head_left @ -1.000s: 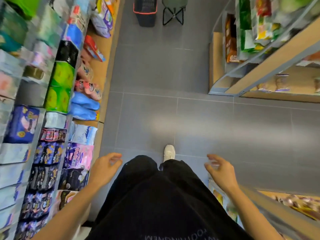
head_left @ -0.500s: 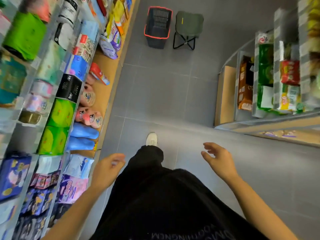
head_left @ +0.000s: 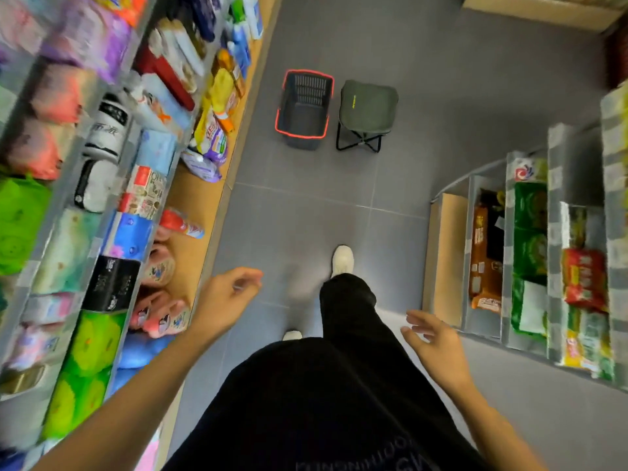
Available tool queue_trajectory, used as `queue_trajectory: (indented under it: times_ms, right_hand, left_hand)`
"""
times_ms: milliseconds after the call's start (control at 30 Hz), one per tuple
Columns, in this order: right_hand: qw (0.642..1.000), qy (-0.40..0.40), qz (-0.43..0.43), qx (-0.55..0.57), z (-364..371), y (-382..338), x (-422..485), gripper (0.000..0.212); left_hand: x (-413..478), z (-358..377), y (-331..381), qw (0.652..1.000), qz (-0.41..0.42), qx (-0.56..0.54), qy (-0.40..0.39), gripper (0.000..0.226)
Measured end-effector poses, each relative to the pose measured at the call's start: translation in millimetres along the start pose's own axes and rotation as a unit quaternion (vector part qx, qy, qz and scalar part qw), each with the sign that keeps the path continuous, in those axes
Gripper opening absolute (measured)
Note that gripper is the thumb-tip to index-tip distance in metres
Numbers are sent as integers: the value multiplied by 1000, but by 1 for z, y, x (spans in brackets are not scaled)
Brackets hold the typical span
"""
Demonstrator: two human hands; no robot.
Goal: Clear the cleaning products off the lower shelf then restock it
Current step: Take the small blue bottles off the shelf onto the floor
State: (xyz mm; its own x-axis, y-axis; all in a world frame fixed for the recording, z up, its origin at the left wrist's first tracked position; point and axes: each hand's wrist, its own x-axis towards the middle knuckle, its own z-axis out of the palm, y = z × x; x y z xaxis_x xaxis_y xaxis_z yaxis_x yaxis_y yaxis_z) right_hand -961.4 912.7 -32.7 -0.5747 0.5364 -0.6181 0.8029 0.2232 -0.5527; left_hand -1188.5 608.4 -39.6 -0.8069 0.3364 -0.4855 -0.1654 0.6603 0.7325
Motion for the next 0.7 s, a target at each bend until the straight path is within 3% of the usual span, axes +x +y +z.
queue_trajectory:
  times_ms: [200, 433, 700]
  right_hand:
    - [999, -27, -42, -11, -59, -83, 140, 36]
    - [989, -48, -116, -78, -118, -215, 291, 37]
    - [981, -53, -132, -133, -134, -360, 437, 36]
  left_hand:
    - [94, 3, 59, 998, -47, 37, 9, 25]
    - [200, -26, 113, 993, -107, 29, 32, 12]
    - [392, -61, 159, 994, -106, -12, 40, 12]
